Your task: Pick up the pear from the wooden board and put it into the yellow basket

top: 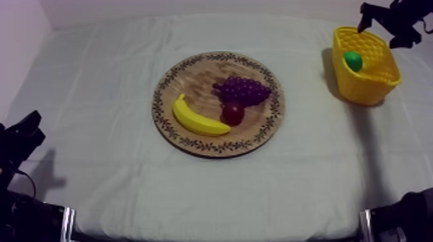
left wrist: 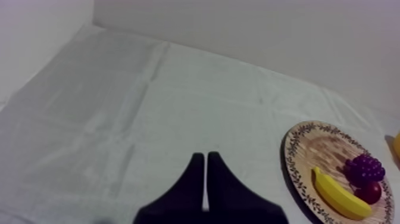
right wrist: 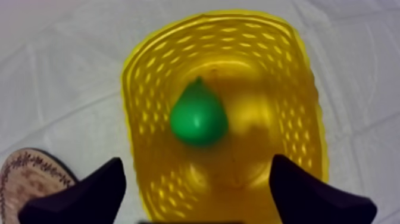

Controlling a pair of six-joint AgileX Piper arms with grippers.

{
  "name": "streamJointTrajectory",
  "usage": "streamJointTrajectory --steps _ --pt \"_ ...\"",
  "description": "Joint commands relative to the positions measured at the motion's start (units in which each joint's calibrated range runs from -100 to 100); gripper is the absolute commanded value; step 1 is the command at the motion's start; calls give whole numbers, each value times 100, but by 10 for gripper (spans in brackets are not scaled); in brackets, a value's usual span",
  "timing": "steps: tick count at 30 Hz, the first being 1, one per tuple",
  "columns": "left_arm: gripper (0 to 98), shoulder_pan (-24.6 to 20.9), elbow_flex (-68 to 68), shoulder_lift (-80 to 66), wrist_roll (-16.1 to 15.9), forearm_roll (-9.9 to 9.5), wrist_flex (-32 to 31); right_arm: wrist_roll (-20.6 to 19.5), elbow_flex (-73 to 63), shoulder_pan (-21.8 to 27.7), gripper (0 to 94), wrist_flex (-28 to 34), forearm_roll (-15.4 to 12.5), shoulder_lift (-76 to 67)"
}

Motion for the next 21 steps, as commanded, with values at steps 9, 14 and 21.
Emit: streamJointTrajectory --steps 9,14,21 --pt "1 -1 5 0 2 2 -1 220 782 -102 603 300 -131 -2682" --pt "1 -1 5 0 2 2 -1 304 1202 -243 560 604 -79 -4143" --pt "1 -1 5 0 2 2 -1 383 2500 -384 423 155 55 -5990"
